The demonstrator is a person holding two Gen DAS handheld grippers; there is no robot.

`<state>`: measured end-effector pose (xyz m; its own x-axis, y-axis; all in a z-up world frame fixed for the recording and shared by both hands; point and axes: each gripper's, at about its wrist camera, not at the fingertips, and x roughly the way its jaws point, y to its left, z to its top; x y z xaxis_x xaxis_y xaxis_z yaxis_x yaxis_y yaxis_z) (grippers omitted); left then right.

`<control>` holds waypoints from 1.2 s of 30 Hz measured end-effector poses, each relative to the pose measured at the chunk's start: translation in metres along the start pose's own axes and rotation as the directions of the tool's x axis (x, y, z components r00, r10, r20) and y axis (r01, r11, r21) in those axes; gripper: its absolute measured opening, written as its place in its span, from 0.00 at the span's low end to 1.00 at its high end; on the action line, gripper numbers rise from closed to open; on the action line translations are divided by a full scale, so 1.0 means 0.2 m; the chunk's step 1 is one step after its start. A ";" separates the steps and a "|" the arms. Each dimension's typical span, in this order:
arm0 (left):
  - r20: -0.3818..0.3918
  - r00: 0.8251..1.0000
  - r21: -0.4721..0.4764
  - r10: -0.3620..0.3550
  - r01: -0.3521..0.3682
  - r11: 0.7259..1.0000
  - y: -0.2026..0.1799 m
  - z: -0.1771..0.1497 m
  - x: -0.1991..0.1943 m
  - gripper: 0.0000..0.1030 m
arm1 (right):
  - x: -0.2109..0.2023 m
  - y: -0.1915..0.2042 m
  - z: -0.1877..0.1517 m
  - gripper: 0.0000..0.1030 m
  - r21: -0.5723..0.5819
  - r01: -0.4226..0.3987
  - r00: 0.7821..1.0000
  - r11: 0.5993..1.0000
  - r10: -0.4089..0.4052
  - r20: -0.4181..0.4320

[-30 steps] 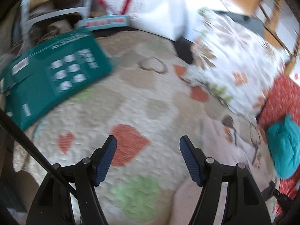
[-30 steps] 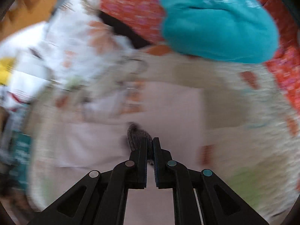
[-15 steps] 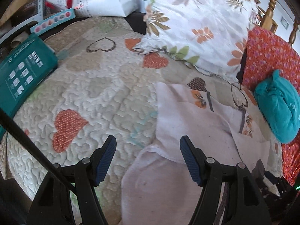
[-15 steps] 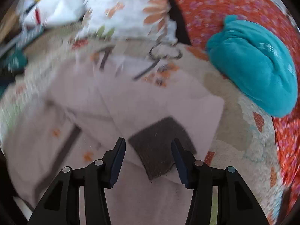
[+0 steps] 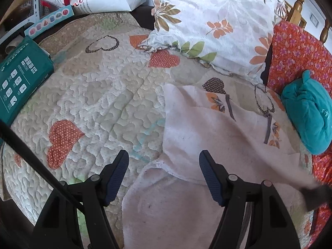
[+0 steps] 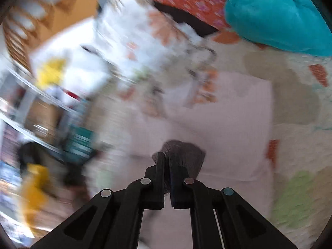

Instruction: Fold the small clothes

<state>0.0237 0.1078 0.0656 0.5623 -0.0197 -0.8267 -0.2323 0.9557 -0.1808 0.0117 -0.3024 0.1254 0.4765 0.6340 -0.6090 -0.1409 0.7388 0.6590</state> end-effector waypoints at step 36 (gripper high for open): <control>0.006 0.994 -0.026 0.108 -0.108 0.994 0.25 0.00 0.03 0.68 | 0.85 0.38 0.02 0.22 -0.367 0.352 0.933 0.861 -0.353 0.066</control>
<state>0.0160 0.1557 0.0520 0.5385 0.0852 -0.8383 -0.3118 0.9444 -0.1043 0.0866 -0.1391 0.0734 0.5514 0.3158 -0.7721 -0.2725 0.9430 0.1911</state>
